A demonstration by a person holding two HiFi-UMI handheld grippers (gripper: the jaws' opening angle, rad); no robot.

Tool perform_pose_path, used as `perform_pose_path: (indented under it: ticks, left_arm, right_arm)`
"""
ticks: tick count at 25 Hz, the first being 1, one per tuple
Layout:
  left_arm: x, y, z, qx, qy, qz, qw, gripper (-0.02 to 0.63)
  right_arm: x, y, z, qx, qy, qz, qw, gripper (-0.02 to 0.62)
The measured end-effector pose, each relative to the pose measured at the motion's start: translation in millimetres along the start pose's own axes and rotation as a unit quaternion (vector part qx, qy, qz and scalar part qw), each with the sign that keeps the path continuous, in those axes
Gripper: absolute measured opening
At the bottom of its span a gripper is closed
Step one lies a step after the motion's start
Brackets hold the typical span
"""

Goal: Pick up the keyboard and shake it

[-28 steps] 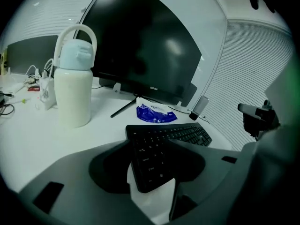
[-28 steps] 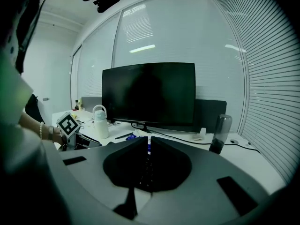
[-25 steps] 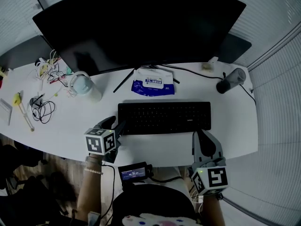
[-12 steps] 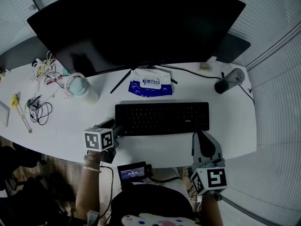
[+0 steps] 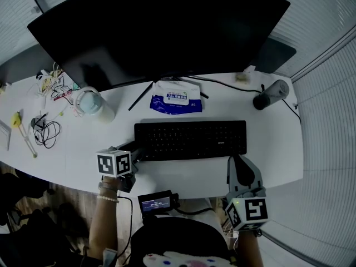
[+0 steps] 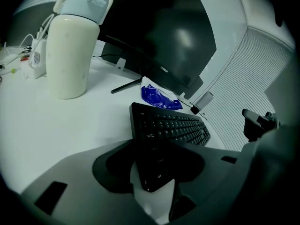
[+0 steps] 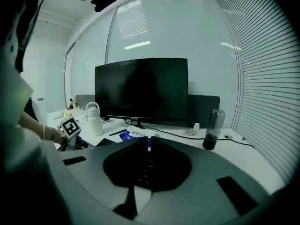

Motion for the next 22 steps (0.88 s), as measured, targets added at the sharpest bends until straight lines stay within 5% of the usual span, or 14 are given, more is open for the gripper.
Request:
perform_pose_path:
  ticks: [12, 22]
  left_arm:
    - [-15.2, -7.1, 9.3, 0.004, -0.029, 0.021, 0.9993, 0.192]
    - [-40.0, -24.8, 26.9, 0.019, -0.059, 0.058, 0.9964, 0.190]
  right_arm:
    - [11.7, -12.8, -0.9, 0.010, 0.032, -0.001, 0.999, 0.043]
    - [34.3, -74.4, -26.9, 0.041, 0.092, -0.020, 0.995, 0.047]
Point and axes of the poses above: the fingertips, and each gripper's own axes: x forward along the fingers, y to its left, z out of its top, the point moved 10 cm from there along -x, backward along the fingers, and after that the axes turned 13 degrees about x, right-handed, at the moved point
